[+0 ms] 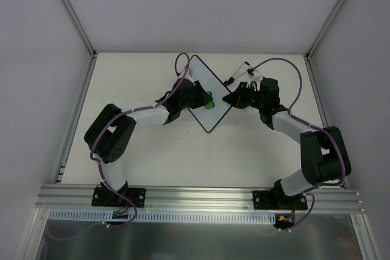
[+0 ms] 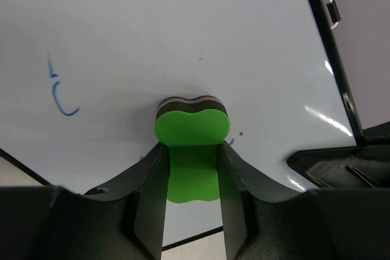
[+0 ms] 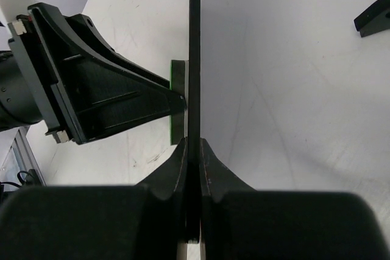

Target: Erase the whiteboard

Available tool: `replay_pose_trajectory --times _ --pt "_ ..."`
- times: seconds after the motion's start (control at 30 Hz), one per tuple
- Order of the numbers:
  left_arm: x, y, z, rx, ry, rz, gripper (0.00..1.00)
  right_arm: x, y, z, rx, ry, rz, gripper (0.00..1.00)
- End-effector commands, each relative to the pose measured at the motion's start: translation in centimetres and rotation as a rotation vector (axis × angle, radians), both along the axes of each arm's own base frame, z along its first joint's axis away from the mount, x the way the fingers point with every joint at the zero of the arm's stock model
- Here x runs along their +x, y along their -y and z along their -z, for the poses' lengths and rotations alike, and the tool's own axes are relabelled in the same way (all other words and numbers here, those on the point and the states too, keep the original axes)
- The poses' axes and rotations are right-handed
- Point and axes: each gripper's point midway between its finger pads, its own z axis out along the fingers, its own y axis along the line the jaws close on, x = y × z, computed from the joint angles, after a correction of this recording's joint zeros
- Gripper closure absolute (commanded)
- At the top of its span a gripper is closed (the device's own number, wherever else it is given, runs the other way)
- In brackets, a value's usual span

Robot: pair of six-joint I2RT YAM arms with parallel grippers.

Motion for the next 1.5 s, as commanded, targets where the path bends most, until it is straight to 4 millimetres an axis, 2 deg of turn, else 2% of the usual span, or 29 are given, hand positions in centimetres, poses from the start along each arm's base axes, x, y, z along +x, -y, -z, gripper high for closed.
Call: replay_pose_trajectory --times 0.0,0.13,0.33,0.6,0.87,1.0,1.2,1.3,1.47 --pt "-2.8 4.8 -2.8 -0.031 0.057 0.180 1.00 -4.9 -3.6 1.6 -0.001 -0.037 -0.255 1.00" --pt "-2.5 4.7 -2.9 -0.003 0.069 0.170 1.00 -5.0 -3.6 1.7 -0.003 -0.039 -0.255 1.00" --pt "-2.7 3.6 -1.1 -0.002 0.021 0.135 1.00 -5.2 -3.5 1.9 -0.006 -0.042 -0.256 1.00" --pt "-2.1 -1.6 3.6 0.004 -0.086 0.009 1.00 -5.7 -3.2 2.1 -0.011 -0.039 -0.252 0.99" --pt "-3.1 -3.6 7.0 0.060 -0.138 -0.018 1.00 -5.7 -3.1 2.1 -0.012 -0.042 -0.247 1.00" --pt "-3.2 -5.6 8.3 0.062 -0.172 -0.065 1.00 -5.9 -3.1 2.3 -0.014 -0.046 -0.247 1.00" --pt "-2.1 -8.2 8.4 0.036 -0.187 -0.142 1.00 -6.0 -3.0 2.3 -0.013 -0.046 -0.248 1.00" --pt "-0.9 -8.5 7.2 0.025 -0.154 -0.150 1.00 -6.0 -3.1 2.2 -0.011 -0.043 -0.253 1.00" --pt "1.1 -7.9 4.7 -0.002 -0.092 -0.137 1.00 -6.2 -3.2 2.0 -0.004 -0.046 -0.261 1.00"
